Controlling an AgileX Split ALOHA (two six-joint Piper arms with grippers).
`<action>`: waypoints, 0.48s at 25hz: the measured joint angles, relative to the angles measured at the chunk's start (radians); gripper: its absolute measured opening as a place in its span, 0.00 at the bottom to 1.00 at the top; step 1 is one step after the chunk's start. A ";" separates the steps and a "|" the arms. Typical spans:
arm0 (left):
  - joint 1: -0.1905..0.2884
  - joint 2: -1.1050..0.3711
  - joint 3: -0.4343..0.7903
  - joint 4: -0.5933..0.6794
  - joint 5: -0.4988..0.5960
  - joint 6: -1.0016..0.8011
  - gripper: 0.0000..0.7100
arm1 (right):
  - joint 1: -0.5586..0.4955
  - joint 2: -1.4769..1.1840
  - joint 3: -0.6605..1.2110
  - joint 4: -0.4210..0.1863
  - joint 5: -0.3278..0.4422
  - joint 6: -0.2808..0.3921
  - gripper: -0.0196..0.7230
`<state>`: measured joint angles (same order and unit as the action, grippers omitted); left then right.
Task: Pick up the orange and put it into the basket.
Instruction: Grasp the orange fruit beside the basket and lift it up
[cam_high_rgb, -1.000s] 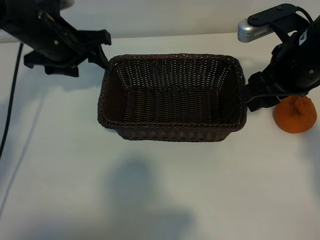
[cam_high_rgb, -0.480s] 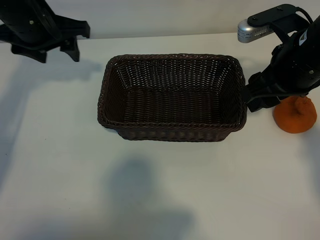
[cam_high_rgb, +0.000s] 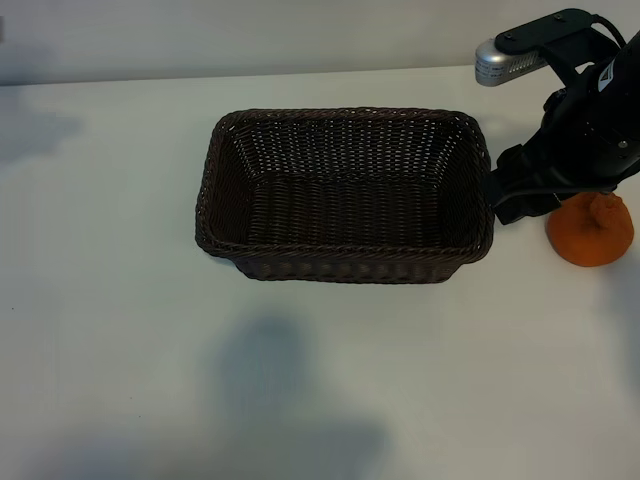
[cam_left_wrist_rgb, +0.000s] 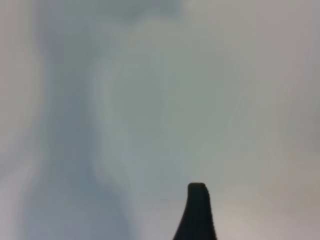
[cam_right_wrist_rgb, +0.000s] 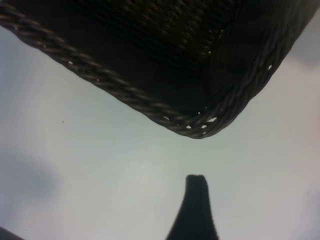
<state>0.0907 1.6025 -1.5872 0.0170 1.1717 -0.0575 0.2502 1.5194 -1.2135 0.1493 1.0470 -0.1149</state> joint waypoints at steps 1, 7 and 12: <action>0.024 -0.017 0.000 -0.003 0.000 0.010 0.84 | 0.000 0.000 0.000 0.000 0.000 0.000 0.79; 0.065 -0.087 0.000 -0.032 -0.002 0.024 0.84 | 0.000 0.000 0.000 0.000 -0.001 -0.001 0.79; 0.065 -0.152 0.000 -0.038 -0.002 0.026 0.84 | 0.000 0.000 0.000 0.000 -0.001 -0.001 0.79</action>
<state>0.1558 1.4504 -1.5872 -0.0211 1.1693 -0.0320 0.2502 1.5194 -1.2135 0.1493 1.0461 -0.1160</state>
